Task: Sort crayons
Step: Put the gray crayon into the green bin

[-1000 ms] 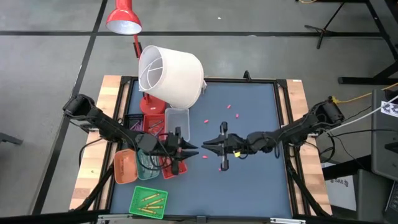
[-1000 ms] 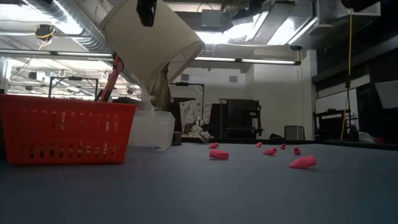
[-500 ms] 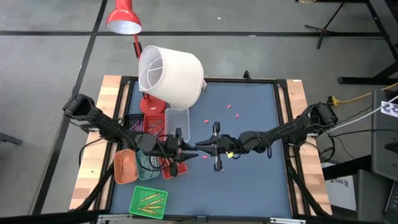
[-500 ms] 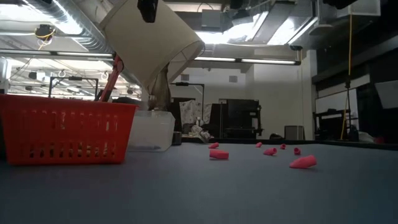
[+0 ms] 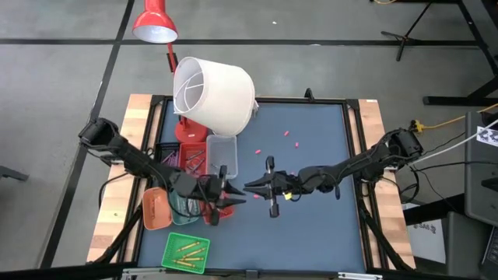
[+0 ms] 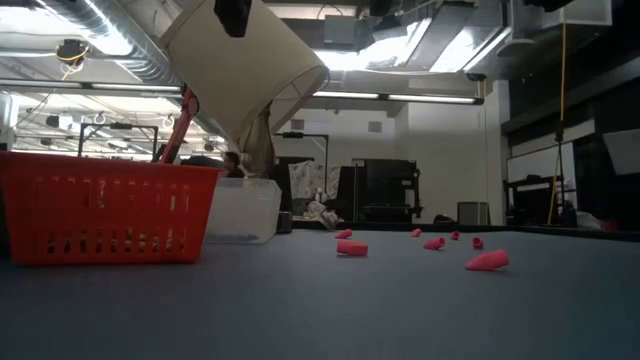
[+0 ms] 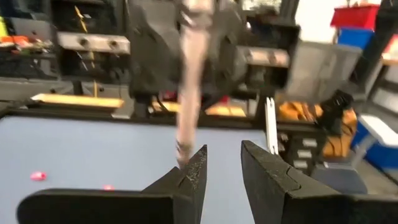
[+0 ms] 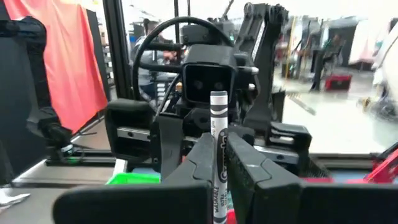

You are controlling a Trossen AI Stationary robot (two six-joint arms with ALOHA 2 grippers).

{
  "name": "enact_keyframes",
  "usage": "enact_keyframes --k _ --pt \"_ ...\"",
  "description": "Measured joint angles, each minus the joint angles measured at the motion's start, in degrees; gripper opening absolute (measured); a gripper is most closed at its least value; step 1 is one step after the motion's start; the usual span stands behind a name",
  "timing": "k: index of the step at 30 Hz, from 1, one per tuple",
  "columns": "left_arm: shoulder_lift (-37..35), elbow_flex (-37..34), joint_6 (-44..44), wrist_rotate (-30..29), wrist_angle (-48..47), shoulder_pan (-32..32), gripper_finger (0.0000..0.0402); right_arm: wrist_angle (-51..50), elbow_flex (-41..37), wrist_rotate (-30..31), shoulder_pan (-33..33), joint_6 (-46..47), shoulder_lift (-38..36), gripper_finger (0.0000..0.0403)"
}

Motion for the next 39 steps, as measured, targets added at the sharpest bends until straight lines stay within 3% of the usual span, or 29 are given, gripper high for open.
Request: enact_keyframes --k 7,15,32,39 --pt "0.0 0.0 -0.1 -0.3 -5.8 -2.5 0.0085 -3.7 0.0 -1.7 0.0 4.7 0.0 0.0019" --pt "0.0 0.0 0.3 -6.8 -4.1 -2.3 0.0085 -3.7 0.0 -4.1 0.0 6.3 0.0 0.0019" --pt "0.0 0.0 0.4 -2.1 1.7 2.3 0.0083 -0.3 0.0 -3.1 -0.2 4.5 0.0 0.0019" --pt "0.0 0.0 0.4 -1.3 1.6 2.4 0.0040 -0.2 0.0 -1.5 -0.2 4.3 0.0 0.0019"
